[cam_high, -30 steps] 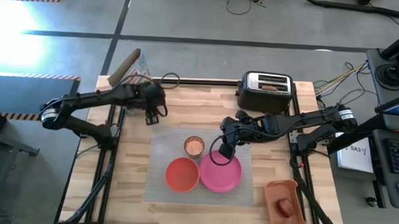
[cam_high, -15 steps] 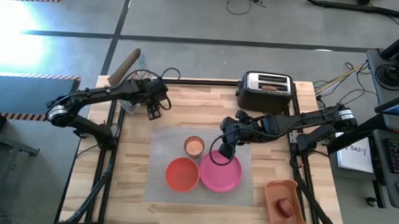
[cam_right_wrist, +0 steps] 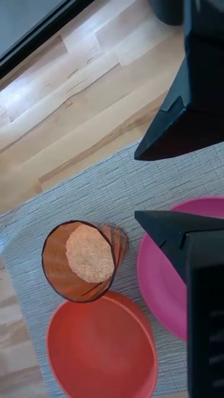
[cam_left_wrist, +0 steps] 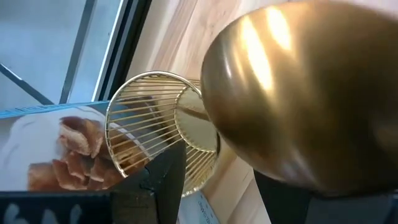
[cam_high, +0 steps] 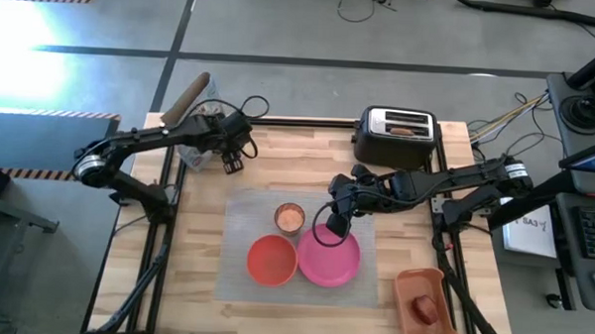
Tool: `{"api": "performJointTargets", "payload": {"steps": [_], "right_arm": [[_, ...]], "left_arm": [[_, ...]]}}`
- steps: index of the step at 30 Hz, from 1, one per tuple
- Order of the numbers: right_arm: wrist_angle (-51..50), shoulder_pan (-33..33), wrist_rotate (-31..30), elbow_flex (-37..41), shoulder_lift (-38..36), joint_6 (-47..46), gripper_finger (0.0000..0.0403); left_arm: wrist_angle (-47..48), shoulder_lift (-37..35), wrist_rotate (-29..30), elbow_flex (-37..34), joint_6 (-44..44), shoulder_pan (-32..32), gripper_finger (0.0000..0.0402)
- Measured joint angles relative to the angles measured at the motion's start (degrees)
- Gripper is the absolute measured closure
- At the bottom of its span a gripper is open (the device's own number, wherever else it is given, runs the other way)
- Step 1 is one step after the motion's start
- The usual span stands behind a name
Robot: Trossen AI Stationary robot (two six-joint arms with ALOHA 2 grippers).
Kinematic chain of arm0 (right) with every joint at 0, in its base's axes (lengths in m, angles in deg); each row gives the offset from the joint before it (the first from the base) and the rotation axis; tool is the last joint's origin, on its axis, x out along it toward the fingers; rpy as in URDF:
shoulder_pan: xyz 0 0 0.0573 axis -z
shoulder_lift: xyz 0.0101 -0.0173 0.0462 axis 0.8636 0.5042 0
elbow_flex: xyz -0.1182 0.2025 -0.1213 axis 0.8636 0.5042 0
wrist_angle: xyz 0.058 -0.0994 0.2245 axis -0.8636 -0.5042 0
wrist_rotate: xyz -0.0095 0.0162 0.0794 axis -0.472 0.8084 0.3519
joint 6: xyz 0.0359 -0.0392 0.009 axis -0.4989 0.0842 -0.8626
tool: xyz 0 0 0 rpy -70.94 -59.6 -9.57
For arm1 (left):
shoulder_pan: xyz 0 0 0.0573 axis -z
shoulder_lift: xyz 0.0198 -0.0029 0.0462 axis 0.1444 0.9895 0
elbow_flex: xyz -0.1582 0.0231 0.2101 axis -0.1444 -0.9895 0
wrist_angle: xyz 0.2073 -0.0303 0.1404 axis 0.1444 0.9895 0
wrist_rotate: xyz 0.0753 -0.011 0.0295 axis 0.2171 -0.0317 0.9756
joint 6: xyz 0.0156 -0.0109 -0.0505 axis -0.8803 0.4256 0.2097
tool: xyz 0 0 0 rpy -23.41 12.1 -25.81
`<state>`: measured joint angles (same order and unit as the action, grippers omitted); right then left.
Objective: Arrange a breakfast setting
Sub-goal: Move the golden utensil container to the top middle of the table
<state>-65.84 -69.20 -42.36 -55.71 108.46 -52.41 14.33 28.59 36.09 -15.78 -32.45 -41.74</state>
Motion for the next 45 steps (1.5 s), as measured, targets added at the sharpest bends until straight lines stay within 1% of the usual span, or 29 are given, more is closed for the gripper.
{"api": "performJointTargets", "payload": {"steps": [6, 10, 13, 19, 21, 26, 34, 37, 42, 45], "right_arm": [[0.0, 0.0, 0.0, 0.0, 0.0, 0.0, 0.0279], [0.0, 0.0, 0.0, 0.0, 0.0, 0.0, 0.0280], [0.0, 0.0, 0.0, 0.0, 0.0, 0.0, 0.0278], [0.0, 0.0, 0.0, 0.0, 0.0, 0.0, 0.0271], [0.0, 0.0, 0.0, 0.0, 0.0, 0.0, 0.0271], [0.0, 0.0, 0.0, 0.0, 0.0, 0.0, 0.0275], [0.0, 0.0, 0.0, 0.0, 0.0, 0.0, 0.0273], [0.0, 0.0, 0.0, 0.0, 0.0, 0.0, 0.0270], [0.0, 0.0, 0.0, 0.0, 0.0, 0.0, 0.0270], [0.0, 0.0, 0.0, 0.0, 0.0, 0.0, 0.0274]], "left_arm": [[-0.9, 3.3, 0.0, 0.0, 0.1, -1.0, 0.0236], [-1.1, 3.9, -0.5, 0.1, 1.3, -1.0, 0.0254], [-1.1, 3.8, -0.5, 0.5, 3.0, -1.0, 0.0287], [-1.0, 3.7, -0.6, 1.8, 3.7, -1.0, 0.0379], [-1.0, 3.8, -0.8, 2.3, 4.0, -1.0, 0.0395], [-0.5, 3.8, -3.2, 3.2, 4.4, -1.0, 0.0398], [-0.1, 3.8, -4.1, 3.3, 4.5, -0.9, 0.0401], [-0.1, 3.8, -6.1, 3.7, 4.2, -0.9, 0.0401], [-0.9, 3.8, -11.1, 5.5, 2.8, -0.8, 0.0401], [-0.7, 3.8, -11.3, 6.4, 2.8, -0.6, 0.0401]]}}
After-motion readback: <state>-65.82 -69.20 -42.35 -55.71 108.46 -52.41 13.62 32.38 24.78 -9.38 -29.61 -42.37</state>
